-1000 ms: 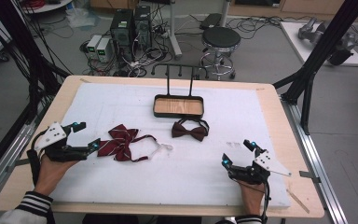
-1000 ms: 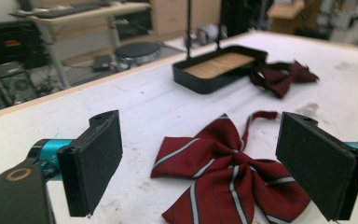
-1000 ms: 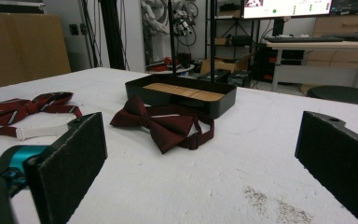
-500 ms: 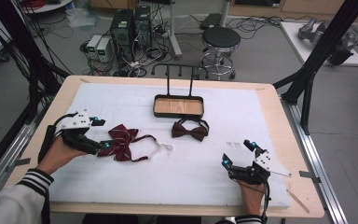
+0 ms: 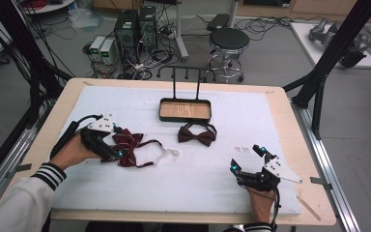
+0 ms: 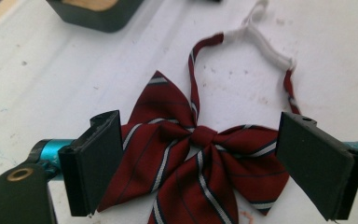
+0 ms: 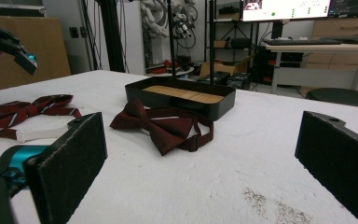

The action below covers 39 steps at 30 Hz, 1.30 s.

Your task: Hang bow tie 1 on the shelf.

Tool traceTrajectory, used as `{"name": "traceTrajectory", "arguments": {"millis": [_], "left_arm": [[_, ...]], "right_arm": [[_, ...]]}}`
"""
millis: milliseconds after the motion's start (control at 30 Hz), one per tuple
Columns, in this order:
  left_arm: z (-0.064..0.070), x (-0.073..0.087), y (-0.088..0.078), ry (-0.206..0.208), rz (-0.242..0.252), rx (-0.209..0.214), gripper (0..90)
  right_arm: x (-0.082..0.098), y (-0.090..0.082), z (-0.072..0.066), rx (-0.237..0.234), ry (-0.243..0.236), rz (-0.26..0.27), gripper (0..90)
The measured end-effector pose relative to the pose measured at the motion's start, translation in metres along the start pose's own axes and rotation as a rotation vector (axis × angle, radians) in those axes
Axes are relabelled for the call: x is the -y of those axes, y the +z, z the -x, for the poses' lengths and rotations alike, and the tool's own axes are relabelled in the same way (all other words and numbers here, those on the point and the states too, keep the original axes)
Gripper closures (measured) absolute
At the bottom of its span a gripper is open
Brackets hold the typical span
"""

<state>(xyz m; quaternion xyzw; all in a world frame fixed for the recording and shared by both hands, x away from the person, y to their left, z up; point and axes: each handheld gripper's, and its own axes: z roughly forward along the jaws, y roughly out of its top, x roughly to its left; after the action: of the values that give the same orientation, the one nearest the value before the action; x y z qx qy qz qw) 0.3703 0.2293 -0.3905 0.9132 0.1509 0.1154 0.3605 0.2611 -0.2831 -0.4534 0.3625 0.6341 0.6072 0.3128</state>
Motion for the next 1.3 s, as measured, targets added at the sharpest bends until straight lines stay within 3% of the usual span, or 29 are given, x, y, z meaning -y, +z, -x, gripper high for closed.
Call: {"name": "traceTrajectory", "arguments": {"millis": [200, 600, 933, 1133, 1300], "left_arm": [[0.000, -0.005, 0.018, 0.037, -0.099, 0.029, 17.2], [-0.006, -0.014, 0.036, 0.103, -0.274, 0.073, 24.8], [-0.009, -0.016, 0.047, 0.124, -0.336, 0.127, 37.2], [-0.012, -0.014, 0.048, 0.072, -0.344, 0.160, 47.5], [-0.016, -0.014, 0.047, 0.032, -0.348, 0.158, 55.6]], "right_arm": [[0.000, 0.000, 0.000, -0.002, 0.000, 0.005, 1.2], [0.000, 0.000, 0.001, 0.002, 0.003, 0.004, 1.2], [0.000, 0.000, 0.001, 0.000, 0.004, 0.003, 1.2], [0.000, 0.000, 0.001, 0.001, 0.004, 0.003, 1.2], [0.000, 0.000, 0.000, 0.000, 0.002, 0.004, 1.2]]}}
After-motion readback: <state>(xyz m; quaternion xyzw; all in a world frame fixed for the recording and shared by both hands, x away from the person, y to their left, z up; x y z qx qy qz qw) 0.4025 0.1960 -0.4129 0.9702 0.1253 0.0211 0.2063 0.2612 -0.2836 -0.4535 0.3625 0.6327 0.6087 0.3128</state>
